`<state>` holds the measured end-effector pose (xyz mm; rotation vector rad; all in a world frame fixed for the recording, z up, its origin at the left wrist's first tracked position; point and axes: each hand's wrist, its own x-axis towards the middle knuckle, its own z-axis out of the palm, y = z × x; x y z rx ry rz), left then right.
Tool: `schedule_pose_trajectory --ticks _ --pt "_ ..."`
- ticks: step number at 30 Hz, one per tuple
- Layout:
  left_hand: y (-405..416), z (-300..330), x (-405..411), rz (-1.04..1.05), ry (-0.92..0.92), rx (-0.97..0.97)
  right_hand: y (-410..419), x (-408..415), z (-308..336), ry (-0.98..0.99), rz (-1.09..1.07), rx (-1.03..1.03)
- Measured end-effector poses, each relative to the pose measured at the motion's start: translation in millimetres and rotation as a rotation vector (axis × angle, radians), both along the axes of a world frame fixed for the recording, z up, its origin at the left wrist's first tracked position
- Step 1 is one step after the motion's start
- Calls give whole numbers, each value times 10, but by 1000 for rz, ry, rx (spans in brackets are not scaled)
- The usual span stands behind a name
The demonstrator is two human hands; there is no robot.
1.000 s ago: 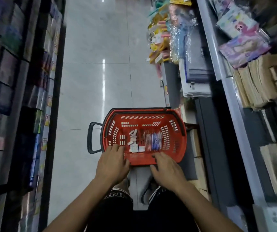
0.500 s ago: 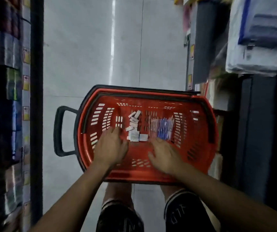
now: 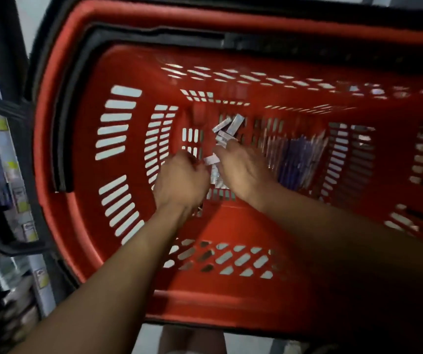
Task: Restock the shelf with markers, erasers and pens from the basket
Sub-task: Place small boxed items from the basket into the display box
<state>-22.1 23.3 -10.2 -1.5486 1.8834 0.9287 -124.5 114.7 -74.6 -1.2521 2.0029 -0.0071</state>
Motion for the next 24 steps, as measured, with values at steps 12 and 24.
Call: schedule_pose_trajectory --ticks 12,24 --pt "14 -113 -56 214 45 46 -106 96 -64 119 -159 -8" --pt "135 -380 -11 758 139 301 177 -6 88 -251 -530 -75"
